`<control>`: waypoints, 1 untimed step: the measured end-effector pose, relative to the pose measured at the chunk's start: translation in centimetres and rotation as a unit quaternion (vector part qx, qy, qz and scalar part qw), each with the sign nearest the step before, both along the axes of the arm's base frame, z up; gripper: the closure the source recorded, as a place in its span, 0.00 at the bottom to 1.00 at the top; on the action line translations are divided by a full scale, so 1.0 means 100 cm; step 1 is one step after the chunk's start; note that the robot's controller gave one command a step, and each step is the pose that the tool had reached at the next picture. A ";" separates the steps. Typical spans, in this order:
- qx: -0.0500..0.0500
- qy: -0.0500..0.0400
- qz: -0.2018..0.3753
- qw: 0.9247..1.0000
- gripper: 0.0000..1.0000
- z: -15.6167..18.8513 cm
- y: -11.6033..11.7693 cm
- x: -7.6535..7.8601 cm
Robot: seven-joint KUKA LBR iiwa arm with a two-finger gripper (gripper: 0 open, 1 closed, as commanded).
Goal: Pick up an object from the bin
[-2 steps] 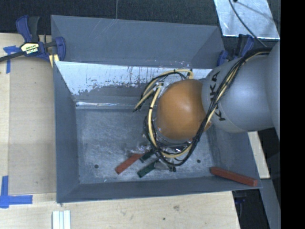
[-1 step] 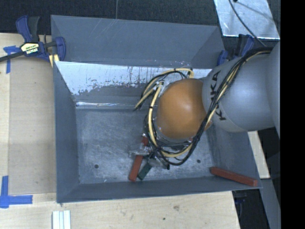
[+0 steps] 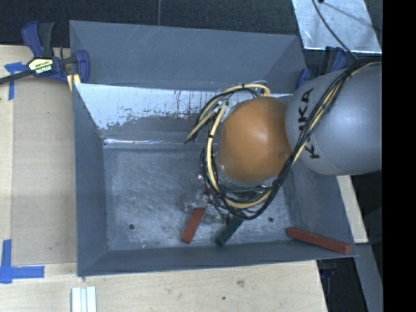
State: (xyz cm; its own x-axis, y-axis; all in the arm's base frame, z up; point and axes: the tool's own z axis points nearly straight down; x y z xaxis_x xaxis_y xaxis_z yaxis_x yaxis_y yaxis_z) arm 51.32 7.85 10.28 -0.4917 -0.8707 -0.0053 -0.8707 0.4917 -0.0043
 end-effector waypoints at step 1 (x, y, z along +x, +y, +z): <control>0.000 0.000 -0.002 1.000 1.00 0.042 0.000 0.002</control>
Offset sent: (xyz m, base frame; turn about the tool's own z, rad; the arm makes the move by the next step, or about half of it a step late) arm 0.0001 0.0000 0.0400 0.0000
